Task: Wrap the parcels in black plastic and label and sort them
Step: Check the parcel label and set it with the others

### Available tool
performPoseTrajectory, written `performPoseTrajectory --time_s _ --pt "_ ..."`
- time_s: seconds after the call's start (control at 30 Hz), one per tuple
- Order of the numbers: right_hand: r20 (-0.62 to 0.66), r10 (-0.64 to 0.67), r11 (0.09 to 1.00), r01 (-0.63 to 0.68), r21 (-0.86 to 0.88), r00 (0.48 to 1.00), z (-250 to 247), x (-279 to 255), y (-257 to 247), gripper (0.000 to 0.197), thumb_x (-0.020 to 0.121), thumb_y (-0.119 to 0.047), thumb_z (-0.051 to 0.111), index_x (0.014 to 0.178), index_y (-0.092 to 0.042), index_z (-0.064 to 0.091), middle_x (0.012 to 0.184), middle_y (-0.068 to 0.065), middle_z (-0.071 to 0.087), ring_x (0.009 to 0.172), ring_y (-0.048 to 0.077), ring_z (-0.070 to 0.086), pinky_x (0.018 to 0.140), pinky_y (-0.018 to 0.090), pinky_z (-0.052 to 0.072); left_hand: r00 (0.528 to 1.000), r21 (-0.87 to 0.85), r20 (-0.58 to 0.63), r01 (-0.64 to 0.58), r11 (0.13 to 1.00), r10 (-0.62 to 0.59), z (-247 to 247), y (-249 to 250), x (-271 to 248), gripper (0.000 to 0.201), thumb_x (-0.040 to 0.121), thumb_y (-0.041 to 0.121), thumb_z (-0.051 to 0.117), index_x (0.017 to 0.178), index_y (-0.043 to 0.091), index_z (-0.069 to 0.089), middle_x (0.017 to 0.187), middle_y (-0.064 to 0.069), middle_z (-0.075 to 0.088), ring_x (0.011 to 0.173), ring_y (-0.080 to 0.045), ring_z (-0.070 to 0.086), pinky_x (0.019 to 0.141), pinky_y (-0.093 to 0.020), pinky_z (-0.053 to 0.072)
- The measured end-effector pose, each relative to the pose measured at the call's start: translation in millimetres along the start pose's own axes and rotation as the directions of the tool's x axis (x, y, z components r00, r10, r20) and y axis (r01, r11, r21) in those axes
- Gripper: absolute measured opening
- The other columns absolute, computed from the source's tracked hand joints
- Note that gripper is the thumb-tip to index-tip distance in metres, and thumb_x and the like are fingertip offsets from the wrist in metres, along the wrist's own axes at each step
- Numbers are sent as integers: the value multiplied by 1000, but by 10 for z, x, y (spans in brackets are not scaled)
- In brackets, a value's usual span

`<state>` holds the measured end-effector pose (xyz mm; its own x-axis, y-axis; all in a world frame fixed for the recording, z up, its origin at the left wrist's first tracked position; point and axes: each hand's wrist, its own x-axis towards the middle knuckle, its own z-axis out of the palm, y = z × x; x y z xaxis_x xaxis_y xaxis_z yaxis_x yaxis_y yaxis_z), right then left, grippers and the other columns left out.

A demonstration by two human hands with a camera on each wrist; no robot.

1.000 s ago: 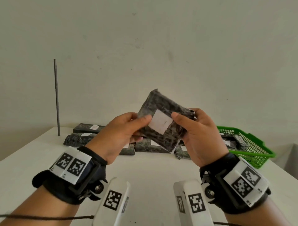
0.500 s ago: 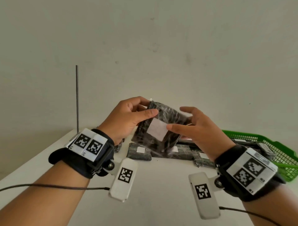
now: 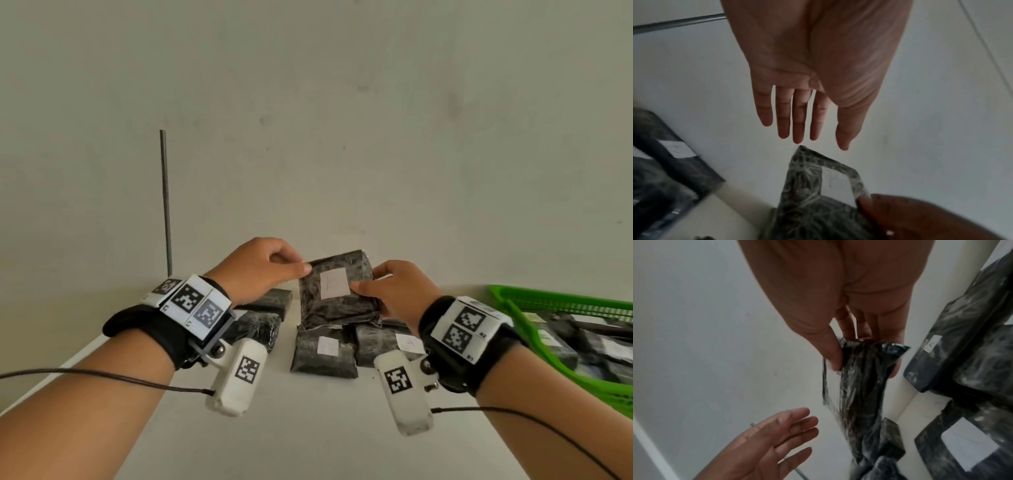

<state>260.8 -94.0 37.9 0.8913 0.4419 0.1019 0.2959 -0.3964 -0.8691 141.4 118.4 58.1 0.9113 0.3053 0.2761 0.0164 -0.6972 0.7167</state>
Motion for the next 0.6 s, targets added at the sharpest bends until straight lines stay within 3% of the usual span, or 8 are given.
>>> performPoseTrajectory --time_s 0.1,0.17,0.27,0.37,0.43,0.5,0.57,0.6 --pt "1 53 997 -53 -47 999 248 440 139 41 88 -21 84 65 -12 52 73 18 61 69 32 62 72 46 58 990 211 104 72 975 -96 86 -369 260 40 88 48 77 119 24 69 115 8 69 108 -11 65 102 -34 52" --pt "21 91 988 -88 -128 996 370 701 180 39 89 -25 82 68 -9 54 71 15 55 67 29 57 68 41 53 964 359 196 99 928 -178 161 -571 415 51 87 53 76 127 26 62 126 6 64 114 -13 61 103 -34 50" --pt "58 127 979 -116 -169 990 510 1036 257 27 88 -23 80 101 -2 68 97 17 72 88 35 74 81 46 65 909 547 316 60 835 -272 279 -773 631 70 88 61 71 144 27 48 143 2 52 125 -18 54 105 -35 46" --pt "31 146 972 -138 -190 989 612 1286 364 41 88 -18 79 118 -13 51 119 16 65 106 35 72 86 48 65 884 614 368 2 789 -289 391 -897 832 70 97 56 61 156 27 36 156 0 42 138 -21 47 108 -31 40" --pt "44 166 968 -155 -197 985 701 1385 389 47 89 -17 77 118 -18 40 118 14 61 108 35 70 89 47 63 869 629 401 -32 776 -289 459 -978 952 66 103 51 54 161 30 30 163 -1 35 147 -22 39 116 -33 34" --pt "93 142 945 -108 -308 985 802 1404 382 40 95 -25 73 116 -26 39 108 5 61 104 30 68 95 44 55 843 659 426 -40 751 -328 499 -1059 1021 66 105 51 50 164 33 25 169 0 28 153 -22 31 121 -34 27" --pt "133 154 837 -58 -543 979 876 1388 364 19 103 -36 63 115 -29 50 106 -3 64 109 28 64 106 42 43 814 678 439 -21 735 -382 506 -1139 1038 68 104 54 49 164 34 23 170 3 27 155 -21 30 122 -32 24" --pt "164 154 798 -25 -602 974 915 1441 392 21 104 -34 61 123 -26 58 108 -3 67 112 29 63 108 42 45 803 677 441 -4 736 -401 500 -1168 1032 69 104 56 49 164 33 23 170 4 27 155 -20 29 122 -31 23"
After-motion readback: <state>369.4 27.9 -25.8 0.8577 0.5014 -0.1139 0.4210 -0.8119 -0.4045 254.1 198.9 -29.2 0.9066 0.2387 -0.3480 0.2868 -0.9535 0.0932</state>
